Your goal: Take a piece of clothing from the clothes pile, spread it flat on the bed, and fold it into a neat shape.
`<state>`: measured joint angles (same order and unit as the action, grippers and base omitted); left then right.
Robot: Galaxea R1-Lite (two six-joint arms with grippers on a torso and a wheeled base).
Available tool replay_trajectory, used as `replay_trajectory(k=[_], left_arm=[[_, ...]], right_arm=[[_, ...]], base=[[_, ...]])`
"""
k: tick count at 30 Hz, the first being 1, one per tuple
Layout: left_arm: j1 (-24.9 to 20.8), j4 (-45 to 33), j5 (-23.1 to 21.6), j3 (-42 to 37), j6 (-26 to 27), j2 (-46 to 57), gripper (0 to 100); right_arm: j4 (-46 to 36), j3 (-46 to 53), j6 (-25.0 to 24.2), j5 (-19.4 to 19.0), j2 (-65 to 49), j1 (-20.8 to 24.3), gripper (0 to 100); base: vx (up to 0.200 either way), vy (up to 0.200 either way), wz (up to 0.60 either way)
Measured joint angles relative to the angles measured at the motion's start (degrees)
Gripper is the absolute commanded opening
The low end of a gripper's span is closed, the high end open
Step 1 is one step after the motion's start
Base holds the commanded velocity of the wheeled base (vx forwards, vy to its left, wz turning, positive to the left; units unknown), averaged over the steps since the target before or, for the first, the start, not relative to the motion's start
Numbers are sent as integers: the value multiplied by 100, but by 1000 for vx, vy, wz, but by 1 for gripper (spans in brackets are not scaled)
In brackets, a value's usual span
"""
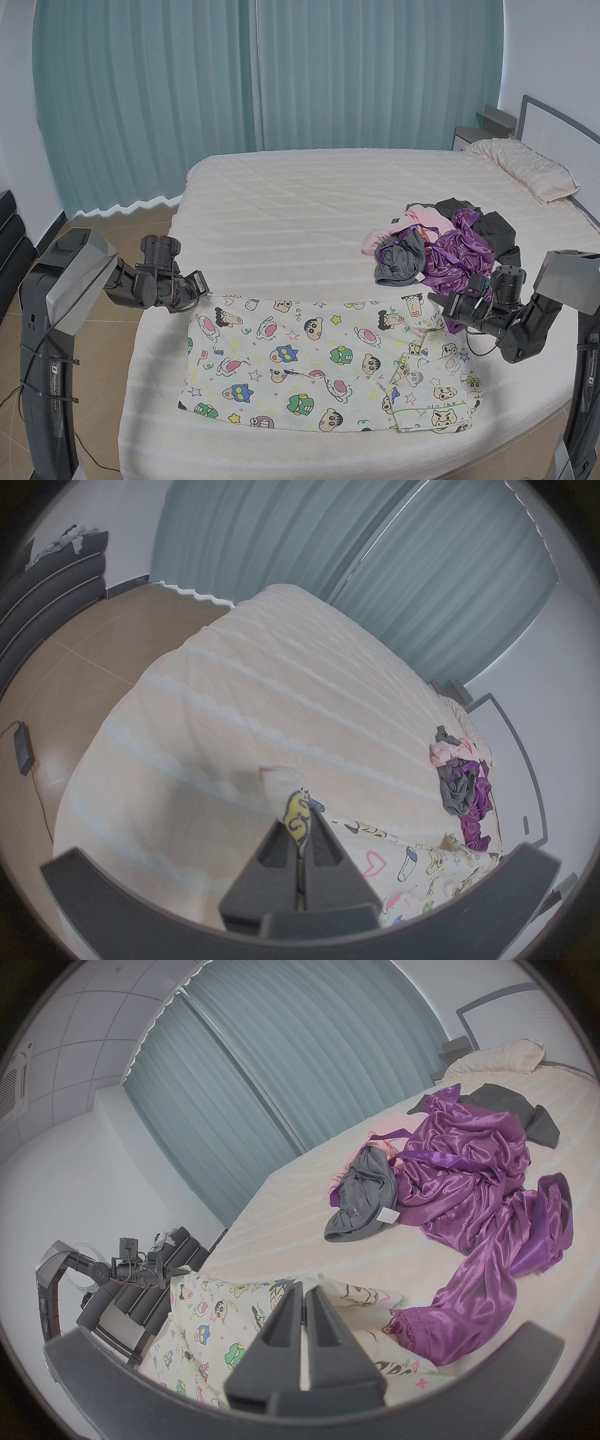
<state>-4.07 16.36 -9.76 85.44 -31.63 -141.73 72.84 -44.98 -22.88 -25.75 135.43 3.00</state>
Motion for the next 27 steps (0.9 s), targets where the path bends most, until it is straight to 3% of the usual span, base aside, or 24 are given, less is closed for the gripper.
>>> replay_trajectory(k=[7, 21, 27], left_arm=[[16, 99, -52, -485, 9, 313, 0], [27, 1230, -127, -2203, 40, 953, 0], [24, 1832, -411, -3554, 101, 1399, 0]], right_arm=[[300, 447, 0, -123, -116, -16, 0], [1339, 1921, 59, -523, -304, -127, 0], [1590, 3043, 652, -1063, -362, -440, 0]], base=[[0, 0, 0], [0, 0, 0], [0, 0, 0]])
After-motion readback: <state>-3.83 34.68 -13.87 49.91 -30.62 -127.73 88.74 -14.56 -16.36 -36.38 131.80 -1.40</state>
